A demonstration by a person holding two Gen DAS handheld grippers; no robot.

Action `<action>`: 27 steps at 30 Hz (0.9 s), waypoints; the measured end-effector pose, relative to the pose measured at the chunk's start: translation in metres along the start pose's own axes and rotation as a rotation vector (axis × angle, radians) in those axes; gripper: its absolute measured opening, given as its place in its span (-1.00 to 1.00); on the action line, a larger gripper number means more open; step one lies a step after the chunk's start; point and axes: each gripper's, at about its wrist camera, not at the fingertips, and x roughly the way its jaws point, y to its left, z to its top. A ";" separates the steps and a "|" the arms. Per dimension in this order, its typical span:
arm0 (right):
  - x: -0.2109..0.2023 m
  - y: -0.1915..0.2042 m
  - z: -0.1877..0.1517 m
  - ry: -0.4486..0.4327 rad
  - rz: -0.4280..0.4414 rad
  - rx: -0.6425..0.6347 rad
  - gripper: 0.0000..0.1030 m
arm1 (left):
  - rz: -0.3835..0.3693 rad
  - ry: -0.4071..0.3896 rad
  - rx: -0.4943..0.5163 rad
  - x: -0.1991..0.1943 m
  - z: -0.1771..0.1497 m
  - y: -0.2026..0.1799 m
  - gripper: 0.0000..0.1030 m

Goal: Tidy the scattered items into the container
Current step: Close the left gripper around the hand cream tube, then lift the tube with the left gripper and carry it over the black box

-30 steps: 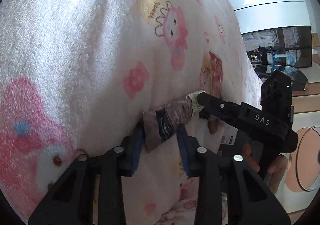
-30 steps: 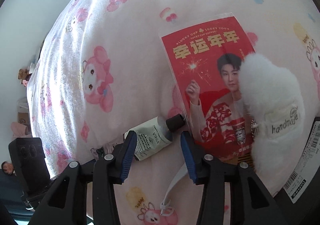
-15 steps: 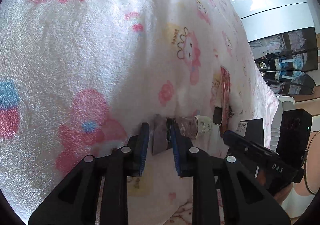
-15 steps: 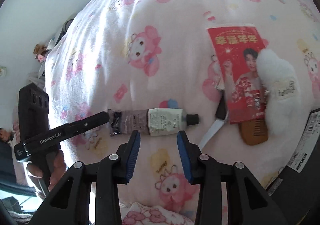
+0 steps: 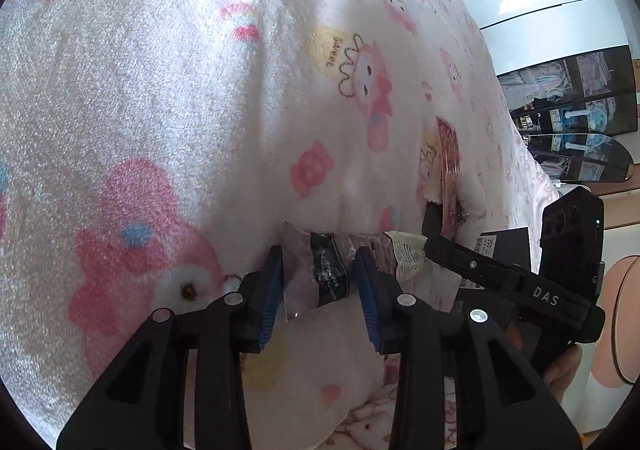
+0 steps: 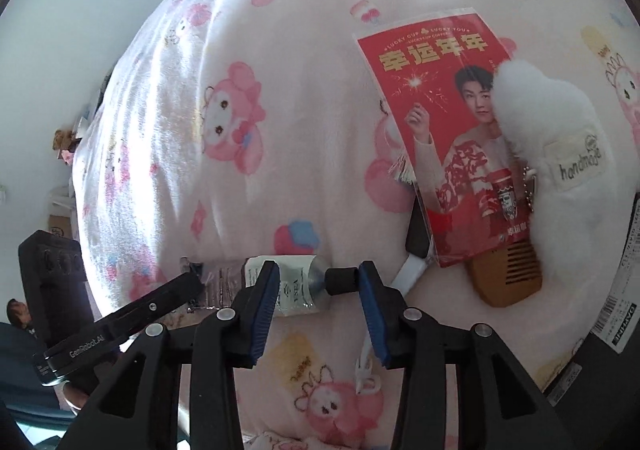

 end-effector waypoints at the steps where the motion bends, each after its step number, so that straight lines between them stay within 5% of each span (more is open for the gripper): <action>1: -0.006 0.002 -0.003 -0.004 0.007 0.002 -0.27 | -0.007 0.000 0.006 -0.004 -0.003 -0.003 -0.32; 7: -0.054 0.015 -0.031 -0.088 0.008 -0.022 -0.27 | -0.041 -0.034 0.076 -0.036 -0.025 -0.035 -0.31; 15: -0.138 -0.022 -0.110 -0.256 0.020 0.072 -0.27 | -0.091 -0.012 0.269 -0.048 -0.066 -0.121 -0.31; 20: -0.200 -0.077 -0.166 -0.400 0.028 0.143 -0.27 | -0.127 0.046 0.422 -0.023 -0.093 -0.200 -0.31; 27: -0.273 -0.165 -0.226 -0.518 -0.098 0.288 -0.27 | -0.255 0.189 0.579 0.050 -0.145 -0.303 -0.31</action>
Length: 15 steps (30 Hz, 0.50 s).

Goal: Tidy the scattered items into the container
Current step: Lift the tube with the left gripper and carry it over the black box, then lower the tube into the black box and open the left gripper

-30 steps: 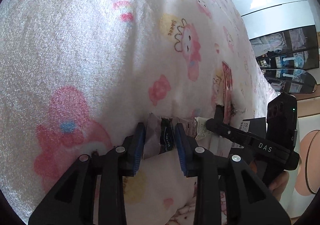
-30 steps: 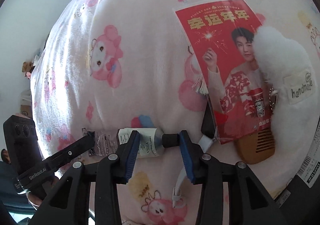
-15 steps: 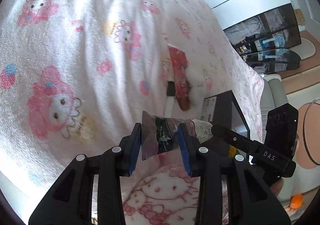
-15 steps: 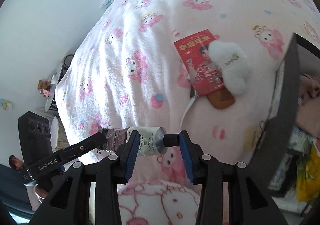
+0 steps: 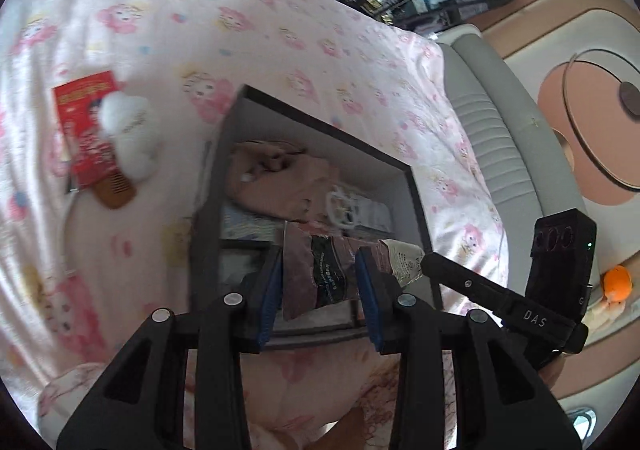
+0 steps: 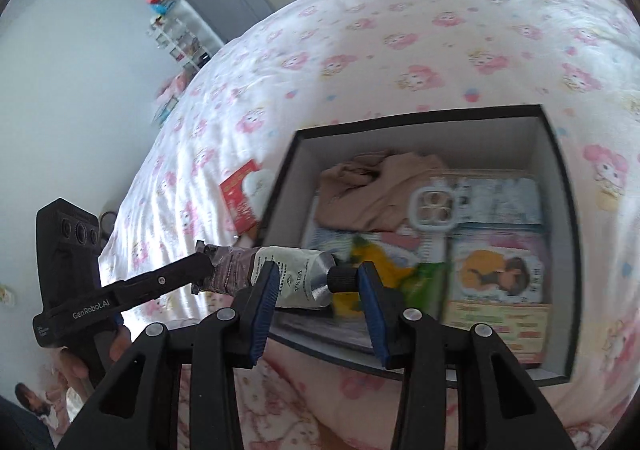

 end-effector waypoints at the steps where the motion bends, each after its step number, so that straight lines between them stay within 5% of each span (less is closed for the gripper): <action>1: -0.006 -0.016 0.001 -0.007 -0.021 0.020 -0.27 | -0.011 0.018 0.012 0.015 0.003 -0.008 -0.31; 8: -0.004 -0.096 0.021 -0.021 -0.095 0.098 -0.27 | 0.091 0.123 0.095 0.102 0.017 -0.042 -0.22; 15: 0.025 -0.117 0.024 -0.080 -0.035 0.129 -0.28 | 0.148 0.201 0.154 0.128 0.010 -0.030 -0.05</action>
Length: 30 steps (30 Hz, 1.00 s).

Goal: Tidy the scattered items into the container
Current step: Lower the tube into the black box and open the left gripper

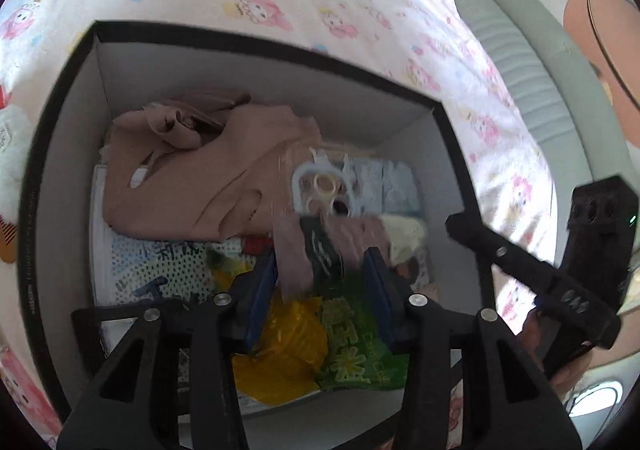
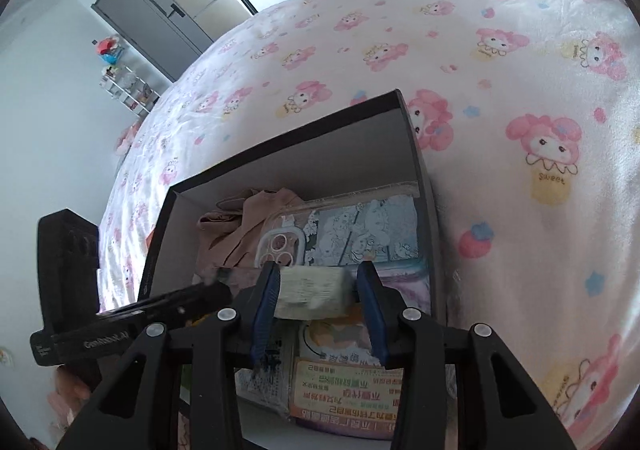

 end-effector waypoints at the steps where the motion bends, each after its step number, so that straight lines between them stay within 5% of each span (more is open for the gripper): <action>1: 0.001 0.003 0.000 0.007 0.006 -0.007 -0.28 | 0.022 -0.014 0.020 -0.002 -0.003 0.000 -0.03; 8: 0.005 0.018 -0.010 -0.022 -0.075 -0.081 -0.28 | 0.030 -0.154 -0.030 -0.031 -0.011 0.008 -0.06; 11: 0.013 0.029 -0.016 -0.047 -0.198 -0.124 -0.28 | 0.029 -0.222 -0.074 -0.042 -0.006 0.010 -0.06; 15: 0.022 0.043 -0.022 -0.059 -0.256 -0.154 -0.22 | 0.123 -0.150 -0.097 -0.027 0.011 0.006 -0.06; 20: 0.016 0.040 -0.025 -0.047 -0.196 -0.140 -0.22 | 0.172 -0.018 -0.067 -0.007 0.013 -0.003 0.01; 26: 0.009 0.044 -0.031 -0.021 -0.191 -0.130 -0.22 | -0.009 -0.002 -0.042 -0.033 -0.001 -0.010 0.01; 30: 0.001 0.047 -0.038 -0.045 -0.197 -0.101 -0.22 | 0.026 -0.059 -0.044 -0.060 -0.013 -0.014 0.01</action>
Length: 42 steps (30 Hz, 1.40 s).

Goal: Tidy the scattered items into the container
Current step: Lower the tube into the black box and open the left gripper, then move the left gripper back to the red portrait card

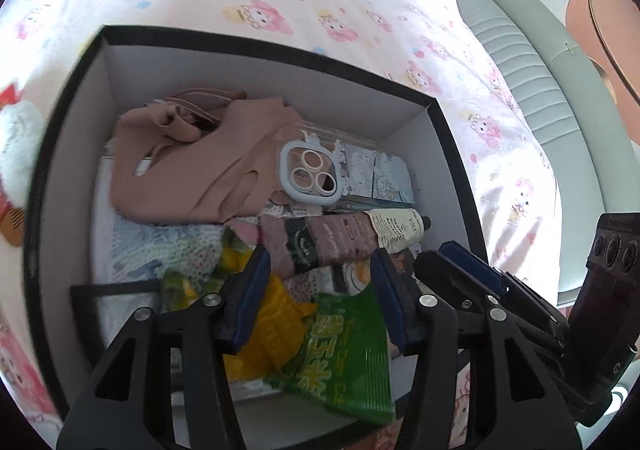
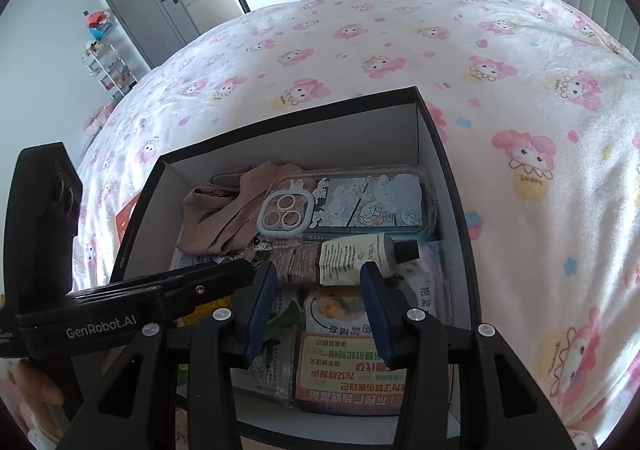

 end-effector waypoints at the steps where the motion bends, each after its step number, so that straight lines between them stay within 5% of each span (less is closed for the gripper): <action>1: -0.003 0.002 -0.002 -0.002 0.002 0.002 -0.22 | 0.002 -0.016 0.002 -0.009 -0.003 -0.001 -0.01; 8: -0.036 0.025 -0.008 -0.042 0.050 -0.002 -0.21 | 0.007 -0.147 0.042 -0.090 -0.032 -0.011 0.08; 19: -0.090 0.086 -0.030 -0.089 0.155 -0.054 -0.21 | 0.036 -0.254 0.071 -0.147 -0.075 -0.015 0.09; 35: -0.068 0.230 -0.053 0.036 0.357 -0.346 -0.22 | 0.152 -0.383 -0.136 -0.229 -0.123 0.092 0.09; 42: -0.021 0.270 -0.054 0.138 0.396 -0.379 -0.22 | 0.150 -0.380 -0.227 -0.216 -0.114 0.154 0.07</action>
